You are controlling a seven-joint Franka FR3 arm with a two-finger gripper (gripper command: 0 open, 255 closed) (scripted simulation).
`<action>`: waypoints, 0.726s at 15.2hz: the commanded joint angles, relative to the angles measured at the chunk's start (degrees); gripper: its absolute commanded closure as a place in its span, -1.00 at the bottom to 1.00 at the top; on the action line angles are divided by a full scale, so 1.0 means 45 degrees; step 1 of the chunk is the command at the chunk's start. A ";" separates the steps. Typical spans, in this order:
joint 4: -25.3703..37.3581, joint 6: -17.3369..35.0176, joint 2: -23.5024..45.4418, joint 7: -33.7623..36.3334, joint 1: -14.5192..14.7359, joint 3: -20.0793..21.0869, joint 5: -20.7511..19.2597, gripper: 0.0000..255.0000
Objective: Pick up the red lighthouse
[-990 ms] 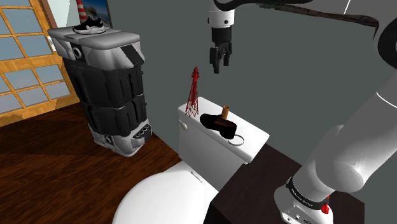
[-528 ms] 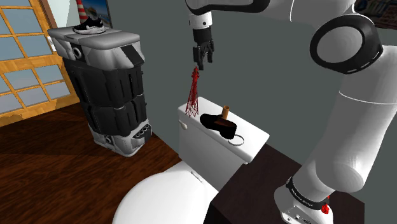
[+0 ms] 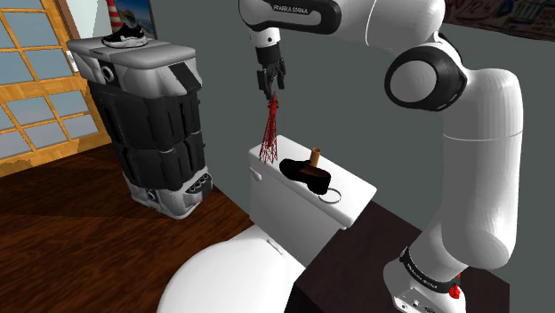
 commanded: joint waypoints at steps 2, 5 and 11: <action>-0.0812 0.0622 -0.0188 0.0094 -0.0032 0.0011 0.0012 -1.00; -0.1199 0.0930 -0.0262 0.0146 -0.0045 0.0016 0.0018 -1.00; -0.1223 0.0942 -0.0273 0.0152 -0.0042 0.0018 0.0018 1.00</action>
